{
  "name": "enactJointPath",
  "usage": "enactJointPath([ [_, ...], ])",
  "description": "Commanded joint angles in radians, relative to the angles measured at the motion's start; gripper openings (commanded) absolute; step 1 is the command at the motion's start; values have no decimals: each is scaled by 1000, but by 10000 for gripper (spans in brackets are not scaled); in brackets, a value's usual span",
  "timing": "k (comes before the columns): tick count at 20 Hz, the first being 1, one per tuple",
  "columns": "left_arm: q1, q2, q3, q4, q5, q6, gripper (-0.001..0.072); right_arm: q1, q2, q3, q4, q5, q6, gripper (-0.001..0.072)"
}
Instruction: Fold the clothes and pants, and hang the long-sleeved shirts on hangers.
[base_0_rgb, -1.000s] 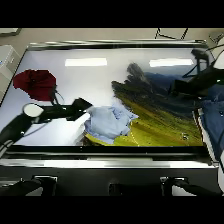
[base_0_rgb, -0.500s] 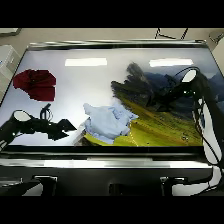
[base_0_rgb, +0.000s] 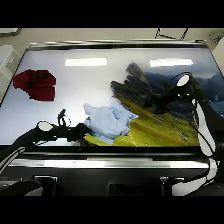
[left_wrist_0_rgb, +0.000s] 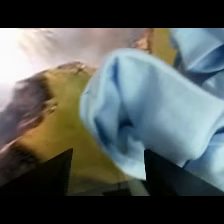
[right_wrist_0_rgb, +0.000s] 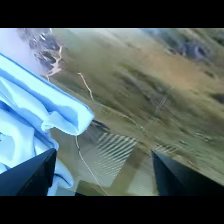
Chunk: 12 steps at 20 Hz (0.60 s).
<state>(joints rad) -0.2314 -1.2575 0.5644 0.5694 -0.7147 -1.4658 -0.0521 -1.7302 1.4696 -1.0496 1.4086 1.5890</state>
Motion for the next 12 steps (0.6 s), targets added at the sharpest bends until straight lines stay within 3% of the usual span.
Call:
enactJointPath([
  [1,-79,-27,-6,-58,152,-30,416,2,-8,-1,16,-15,0,682],
  [2,-90,-37,-6,-58,164,-45,340,2,-11,-1,24,-21,0,682],
  [4,-100,-51,-6,-56,165,-52,67,2,-23,-1,26,-24,5,682],
  [5,-100,-50,-6,-53,166,-50,25,2,-33,-2,29,-24,13,681],
  [7,-100,-37,-2,-53,163,1,23,12,-54,-13,56,-26,18,681],
  [12,-100,11,-2,-8,146,5,23,126,-113,-45,150,-96,-32,667],
])
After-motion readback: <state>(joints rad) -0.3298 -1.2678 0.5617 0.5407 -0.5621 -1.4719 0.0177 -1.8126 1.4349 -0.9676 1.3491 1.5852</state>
